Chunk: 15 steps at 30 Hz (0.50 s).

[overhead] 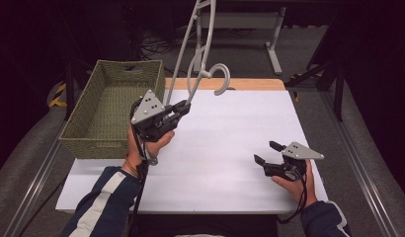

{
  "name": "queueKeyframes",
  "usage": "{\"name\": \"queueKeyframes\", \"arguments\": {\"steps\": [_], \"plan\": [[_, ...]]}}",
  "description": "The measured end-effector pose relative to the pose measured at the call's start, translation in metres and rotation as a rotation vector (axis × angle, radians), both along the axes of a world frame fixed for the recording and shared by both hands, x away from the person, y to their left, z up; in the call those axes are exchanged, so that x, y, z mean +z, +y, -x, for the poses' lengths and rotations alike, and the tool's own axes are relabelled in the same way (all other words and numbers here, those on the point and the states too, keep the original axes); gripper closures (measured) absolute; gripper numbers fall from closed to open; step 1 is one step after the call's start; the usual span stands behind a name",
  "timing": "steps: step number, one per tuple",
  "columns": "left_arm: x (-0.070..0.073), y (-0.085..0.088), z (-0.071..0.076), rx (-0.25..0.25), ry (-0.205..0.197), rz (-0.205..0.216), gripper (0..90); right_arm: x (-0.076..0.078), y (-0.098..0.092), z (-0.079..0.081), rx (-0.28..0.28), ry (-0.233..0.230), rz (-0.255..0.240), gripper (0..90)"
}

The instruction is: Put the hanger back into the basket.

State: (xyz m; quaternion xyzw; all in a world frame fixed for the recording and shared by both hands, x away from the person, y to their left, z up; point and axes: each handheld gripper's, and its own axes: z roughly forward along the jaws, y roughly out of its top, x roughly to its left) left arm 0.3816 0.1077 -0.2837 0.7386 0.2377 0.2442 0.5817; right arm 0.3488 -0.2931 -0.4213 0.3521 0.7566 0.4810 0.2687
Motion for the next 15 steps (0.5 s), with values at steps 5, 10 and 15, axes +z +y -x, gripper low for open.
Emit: {"name": "queueKeyframes", "arguments": {"steps": [5, 10, 15], "plan": [[0.005, 0.015, -0.005, 0.045, -0.010, -0.021, 82.4, 0.000, 0.000, 0.000, -0.004, -0.005, -0.003, 22.8], [0.002, 0.035, -0.015, 0.095, -0.007, -0.024, 82.3, 0.001, 0.000, 0.001, -0.007, -0.017, -0.008, 21.0], [-0.001, 0.050, -0.022, 0.139, -0.002, -0.024, 82.3, 0.001, 0.001, 0.001, -0.005, -0.021, -0.026, 18.8]]}}
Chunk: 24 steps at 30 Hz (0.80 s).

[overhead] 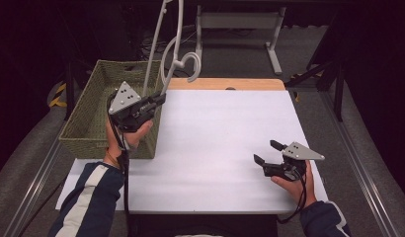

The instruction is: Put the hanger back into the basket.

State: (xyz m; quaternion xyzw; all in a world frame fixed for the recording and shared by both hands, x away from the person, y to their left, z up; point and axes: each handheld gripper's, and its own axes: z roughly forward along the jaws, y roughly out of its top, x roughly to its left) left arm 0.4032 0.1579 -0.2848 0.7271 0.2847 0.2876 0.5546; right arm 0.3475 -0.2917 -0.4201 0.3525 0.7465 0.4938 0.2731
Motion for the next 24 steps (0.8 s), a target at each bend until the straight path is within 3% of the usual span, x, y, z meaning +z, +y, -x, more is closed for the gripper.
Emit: {"name": "queueKeyframes", "arguments": {"steps": [6, 9, 15, 24], "plan": [[-0.007, 0.020, -0.011, 0.052, 0.013, -0.015, 82.3, 0.004, 0.004, 0.005, -0.028, -0.057, 0.025, 15.0], [-0.014, 0.028, -0.018, 0.081, 0.040, -0.023, 82.3, 0.005, 0.006, 0.007, -0.027, -0.081, 0.039, 15.0], [-0.032, 0.046, -0.031, 0.126, 0.085, -0.032, 82.2, 0.003, 0.008, 0.006, -0.018, -0.066, 0.045, 15.1], [-0.046, 0.075, -0.042, 0.168, 0.129, -0.048, 82.1, -0.003, 0.009, 0.003, 0.001, -0.027, 0.046, 15.2]]}}
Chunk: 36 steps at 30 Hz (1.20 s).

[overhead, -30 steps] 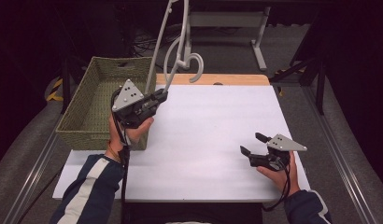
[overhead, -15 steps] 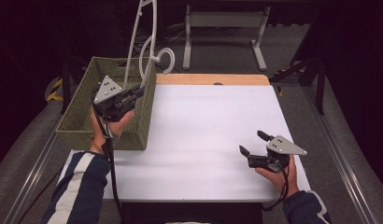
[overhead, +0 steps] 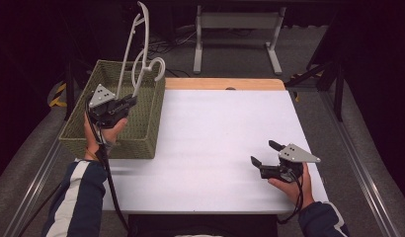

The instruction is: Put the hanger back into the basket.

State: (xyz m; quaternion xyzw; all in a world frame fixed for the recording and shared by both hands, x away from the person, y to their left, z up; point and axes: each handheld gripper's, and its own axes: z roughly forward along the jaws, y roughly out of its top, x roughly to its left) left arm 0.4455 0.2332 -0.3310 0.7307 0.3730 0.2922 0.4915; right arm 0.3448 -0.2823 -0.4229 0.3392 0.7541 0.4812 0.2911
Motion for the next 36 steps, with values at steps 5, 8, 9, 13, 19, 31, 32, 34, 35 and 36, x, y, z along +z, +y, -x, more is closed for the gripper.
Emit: {"name": "queueKeyframes", "arguments": {"steps": [5, 8, 9, 13, 19, 31, 32, 34, 35, 36], "plan": [[-0.004, 0.010, -0.001, 0.011, 0.012, -0.013, 82.1, -0.001, 0.002, 0.000, 0.014, 0.007, 0.004, 15.7], [-0.006, 0.017, -0.002, 0.016, 0.025, -0.039, 82.1, -0.002, 0.002, 0.000, 0.017, 0.014, 0.003, 15.7], [-0.007, 0.019, -0.003, 0.018, 0.031, -0.043, 82.1, -0.002, 0.002, 0.000, 0.018, 0.017, 0.003, 15.7], [-0.012, 0.029, -0.004, 0.028, 0.057, -0.063, 82.1, -0.003, 0.003, -0.001, 0.019, 0.024, 0.007, 15.7], [-0.019, 0.042, -0.002, 0.026, 0.096, -0.092, 82.1, -0.004, 0.005, -0.001, 0.024, 0.033, 0.010, 15.8], [-0.032, 0.062, 0.003, 0.042, 0.172, -0.155, 81.8, -0.006, 0.005, -0.002, 0.017, 0.049, 0.006, 16.1], [-0.034, 0.063, 0.003, 0.039, 0.174, -0.165, 81.6, -0.006, 0.005, -0.002, 0.019, 0.050, 0.006, 16.1], [-0.038, 0.063, 0.003, 0.024, 0.189, -0.168, 80.0, -0.006, 0.005, -0.002, 0.021, 0.054, 0.006, 16.2], [-0.039, 0.063, 0.003, 0.032, 0.191, -0.180, 79.5, -0.006, 0.006, -0.002, 0.024, 0.055, 0.007, 16.3], [-0.039, 0.062, 0.003, 0.035, 0.194, -0.189, 79.4, -0.006, 0.006, -0.002, 0.027, 0.057, 0.009, 16.3]]}}
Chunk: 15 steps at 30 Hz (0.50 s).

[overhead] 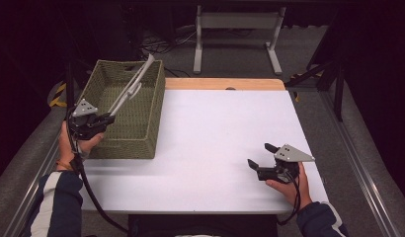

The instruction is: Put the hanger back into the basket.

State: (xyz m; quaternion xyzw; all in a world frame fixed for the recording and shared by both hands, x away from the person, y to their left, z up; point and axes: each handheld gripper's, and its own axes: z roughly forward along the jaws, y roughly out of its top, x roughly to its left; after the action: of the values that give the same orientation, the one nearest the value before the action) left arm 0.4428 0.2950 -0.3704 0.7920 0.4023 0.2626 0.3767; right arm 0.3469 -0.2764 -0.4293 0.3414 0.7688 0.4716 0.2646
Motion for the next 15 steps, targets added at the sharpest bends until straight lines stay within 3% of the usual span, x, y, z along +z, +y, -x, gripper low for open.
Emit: {"name": "queueKeyframes", "arguments": {"steps": [6, 10, 14, 15], "plan": [[-0.0011, 0.0016, -0.0002, 0.064, 0.010, -0.005, 80.2, -0.0010, 0.0010, -0.0001, 0.013, 0.009, 0.008, 16.4], [-0.0034, 0.0008, 0.0005, 0.069, 0.017, 0.000, 77.9, -0.0012, 0.0009, -0.0004, 0.016, 0.012, 0.010, 16.5], [-0.0041, 0.0047, 0.0012, 0.074, 0.024, 0.039, 77.9, -0.0011, 0.0009, -0.0004, 0.017, 0.013, 0.013, 16.5], [-0.0045, 0.0060, 0.0020, 0.068, 0.021, 0.048, 83.4, -0.0011, 0.0012, -0.0004, 0.019, 0.012, 0.013, 16.5]]}}
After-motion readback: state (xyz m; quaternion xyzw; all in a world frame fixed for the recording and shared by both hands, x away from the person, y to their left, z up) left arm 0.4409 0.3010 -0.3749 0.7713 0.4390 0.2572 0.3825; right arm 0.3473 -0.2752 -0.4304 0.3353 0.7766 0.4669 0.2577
